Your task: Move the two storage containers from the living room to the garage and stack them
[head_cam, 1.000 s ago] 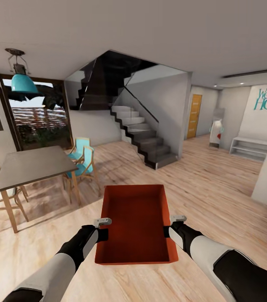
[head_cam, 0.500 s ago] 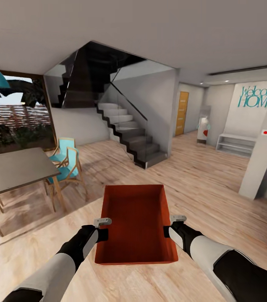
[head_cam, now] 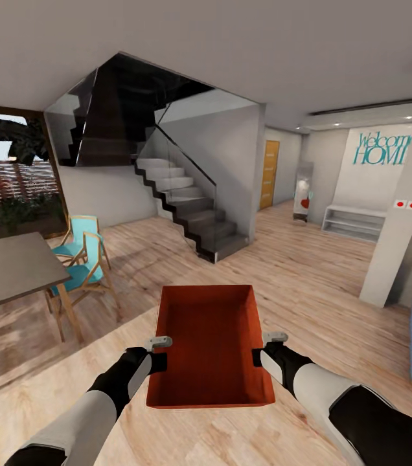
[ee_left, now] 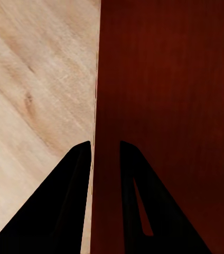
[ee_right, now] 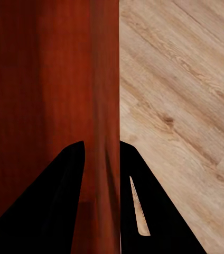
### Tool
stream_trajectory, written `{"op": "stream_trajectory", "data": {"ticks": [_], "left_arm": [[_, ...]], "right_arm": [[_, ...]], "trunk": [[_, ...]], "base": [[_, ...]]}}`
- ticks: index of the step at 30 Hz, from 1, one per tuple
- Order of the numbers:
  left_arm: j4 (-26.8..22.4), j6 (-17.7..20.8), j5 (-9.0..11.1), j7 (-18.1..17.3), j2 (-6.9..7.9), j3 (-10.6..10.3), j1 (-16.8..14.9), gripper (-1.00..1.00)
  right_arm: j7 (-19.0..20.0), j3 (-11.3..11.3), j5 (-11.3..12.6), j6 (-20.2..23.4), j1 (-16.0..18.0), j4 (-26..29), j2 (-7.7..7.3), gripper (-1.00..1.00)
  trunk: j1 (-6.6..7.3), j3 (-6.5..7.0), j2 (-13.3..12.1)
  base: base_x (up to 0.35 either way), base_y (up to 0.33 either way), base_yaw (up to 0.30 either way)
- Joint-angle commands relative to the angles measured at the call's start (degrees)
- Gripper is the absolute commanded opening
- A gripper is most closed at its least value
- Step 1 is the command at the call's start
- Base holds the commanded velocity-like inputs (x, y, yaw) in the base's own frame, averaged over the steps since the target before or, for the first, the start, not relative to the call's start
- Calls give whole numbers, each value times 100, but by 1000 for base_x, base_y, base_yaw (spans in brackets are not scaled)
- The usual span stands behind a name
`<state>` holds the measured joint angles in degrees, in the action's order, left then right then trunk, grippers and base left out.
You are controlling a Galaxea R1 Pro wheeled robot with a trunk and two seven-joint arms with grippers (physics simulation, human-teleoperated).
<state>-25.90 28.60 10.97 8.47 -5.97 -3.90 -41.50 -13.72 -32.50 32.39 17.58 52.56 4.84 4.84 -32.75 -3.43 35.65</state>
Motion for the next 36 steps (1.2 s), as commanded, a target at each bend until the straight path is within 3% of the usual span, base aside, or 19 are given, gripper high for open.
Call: {"op": "stream_trajectory", "data": {"ticks": [1, 30, 36], "left_arm": [[6, 58, -122, 85, 8, -65, 2, -100], [5, 56, -122, 85, 8, -65, 2, -100], [6, 55, -122, 85, 8, -65, 2, -100]], "right_arm": [[-52, -125, -110, 35, 9, 25, 0, -100], [-52, -125, -110, 36, 9, 25, 0, -100], [-52, -125, -110, 36, 9, 25, 0, -100]], "trunk": [[-5, -10, 9], [-5, -10, 9], [-5, -10, 9]], "base": [[323, 0, -232], [322, 0, -241], [322, 0, -74]]}}
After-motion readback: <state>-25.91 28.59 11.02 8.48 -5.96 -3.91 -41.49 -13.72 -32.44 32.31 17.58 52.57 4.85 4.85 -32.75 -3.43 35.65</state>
